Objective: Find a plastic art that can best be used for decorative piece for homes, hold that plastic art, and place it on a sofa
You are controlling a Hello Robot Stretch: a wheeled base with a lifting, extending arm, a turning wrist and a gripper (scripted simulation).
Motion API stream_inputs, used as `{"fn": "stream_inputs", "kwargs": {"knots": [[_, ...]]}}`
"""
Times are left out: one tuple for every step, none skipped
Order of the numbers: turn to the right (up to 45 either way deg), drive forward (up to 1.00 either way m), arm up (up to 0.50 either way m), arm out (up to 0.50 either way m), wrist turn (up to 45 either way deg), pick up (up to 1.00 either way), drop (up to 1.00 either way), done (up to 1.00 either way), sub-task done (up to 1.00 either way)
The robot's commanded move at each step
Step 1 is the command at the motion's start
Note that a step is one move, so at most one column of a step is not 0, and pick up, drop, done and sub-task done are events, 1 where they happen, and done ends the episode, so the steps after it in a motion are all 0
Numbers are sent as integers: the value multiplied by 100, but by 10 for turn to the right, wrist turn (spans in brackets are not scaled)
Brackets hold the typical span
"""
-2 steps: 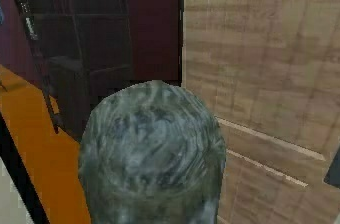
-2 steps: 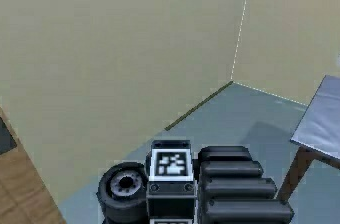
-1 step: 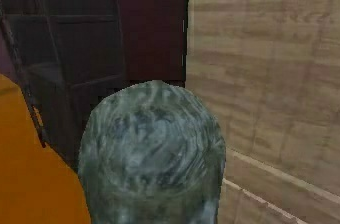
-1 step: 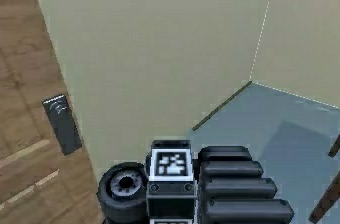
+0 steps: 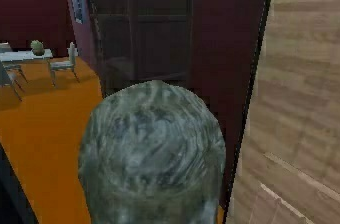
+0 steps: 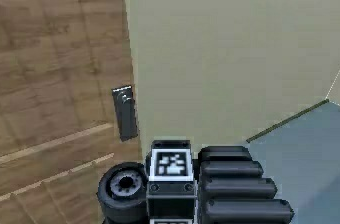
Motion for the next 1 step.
{"fn": "stream_inputs", "kwargs": {"knots": [[0,30,0,0,0,0,0,0,0]]}}
